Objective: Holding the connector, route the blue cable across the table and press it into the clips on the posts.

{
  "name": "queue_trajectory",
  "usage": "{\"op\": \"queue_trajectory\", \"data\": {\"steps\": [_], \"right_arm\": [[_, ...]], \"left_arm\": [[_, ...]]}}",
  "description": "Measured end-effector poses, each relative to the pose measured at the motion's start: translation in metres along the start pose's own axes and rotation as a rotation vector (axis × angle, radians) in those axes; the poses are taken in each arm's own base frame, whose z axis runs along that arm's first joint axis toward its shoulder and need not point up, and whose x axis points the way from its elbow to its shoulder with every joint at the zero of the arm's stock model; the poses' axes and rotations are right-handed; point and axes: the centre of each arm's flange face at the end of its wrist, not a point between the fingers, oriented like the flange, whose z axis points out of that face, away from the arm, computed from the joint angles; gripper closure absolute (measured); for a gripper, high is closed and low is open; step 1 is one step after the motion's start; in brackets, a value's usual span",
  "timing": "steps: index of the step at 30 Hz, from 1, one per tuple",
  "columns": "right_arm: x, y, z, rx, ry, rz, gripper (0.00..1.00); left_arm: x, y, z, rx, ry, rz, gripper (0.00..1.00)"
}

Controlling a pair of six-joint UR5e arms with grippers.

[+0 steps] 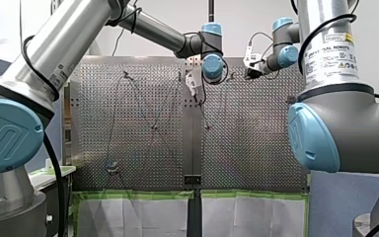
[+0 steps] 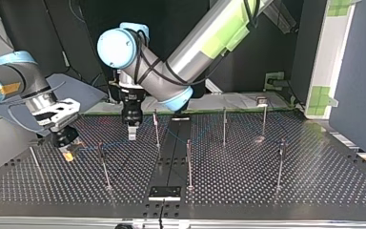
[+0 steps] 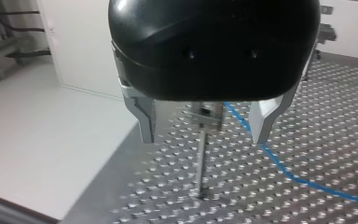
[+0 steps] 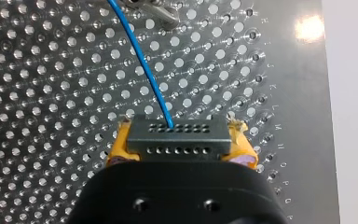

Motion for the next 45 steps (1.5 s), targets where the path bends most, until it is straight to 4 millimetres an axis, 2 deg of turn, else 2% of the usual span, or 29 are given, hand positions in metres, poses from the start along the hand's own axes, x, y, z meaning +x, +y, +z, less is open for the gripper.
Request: {"op": "queue_trajectory", "data": {"steps": [10, 28, 41, 45], "right_arm": [[0.0, 0.0, 0.0, 0.0, 0.0, 0.0, 1.0], [0.0, 0.0, 0.0, 0.0, 0.0, 0.0, 1.0], [0.0, 0.0, 0.0, 0.0, 0.0, 0.0, 1.0], [0.0, 0.0, 0.0, 0.0, 0.0, 0.0, 1.0]], "left_arm": [[-0.032, 0.006, -0.021, 0.025, -0.074, -0.054, 0.02], [-0.08, 0.022, -0.058, 0.056, -0.188, -0.147, 0.02], [-0.098, 0.034, -0.1, 0.095, -0.178, -0.185, 0.02], [-0.089, 0.036, -0.109, 0.109, -0.171, -0.213, 0.02]]}}
